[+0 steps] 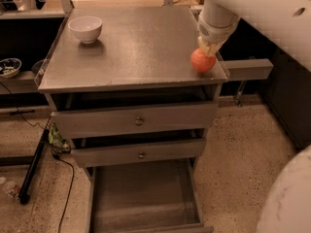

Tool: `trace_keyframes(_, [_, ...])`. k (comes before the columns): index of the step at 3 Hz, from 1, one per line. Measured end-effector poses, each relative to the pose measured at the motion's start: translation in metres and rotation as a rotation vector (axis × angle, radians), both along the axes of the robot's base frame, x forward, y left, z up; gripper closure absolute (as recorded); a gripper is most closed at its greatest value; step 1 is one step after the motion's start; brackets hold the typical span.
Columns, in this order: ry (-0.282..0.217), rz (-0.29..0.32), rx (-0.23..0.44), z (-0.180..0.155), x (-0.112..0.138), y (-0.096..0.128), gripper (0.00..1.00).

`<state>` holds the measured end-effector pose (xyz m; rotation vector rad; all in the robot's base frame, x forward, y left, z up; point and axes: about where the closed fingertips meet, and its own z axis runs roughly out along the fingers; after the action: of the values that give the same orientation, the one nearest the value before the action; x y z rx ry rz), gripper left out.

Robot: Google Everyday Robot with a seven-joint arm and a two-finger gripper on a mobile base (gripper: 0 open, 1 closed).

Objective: Pick apple from bottom drawer and place on counter

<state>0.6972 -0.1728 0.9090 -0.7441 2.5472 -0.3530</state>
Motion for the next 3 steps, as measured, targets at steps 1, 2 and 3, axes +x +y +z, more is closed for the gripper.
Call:
trace_keyframes(1, [-0.002,-0.035,-0.032,0.006,0.001,-0.015,1.0])
trace_keyframes(2, [0.004,-0.053,-0.075,0.006,0.001,-0.025,1.0])
trace_keyframes(3, [0.027,-0.063,-0.157,-0.002,0.001,-0.031,1.0])
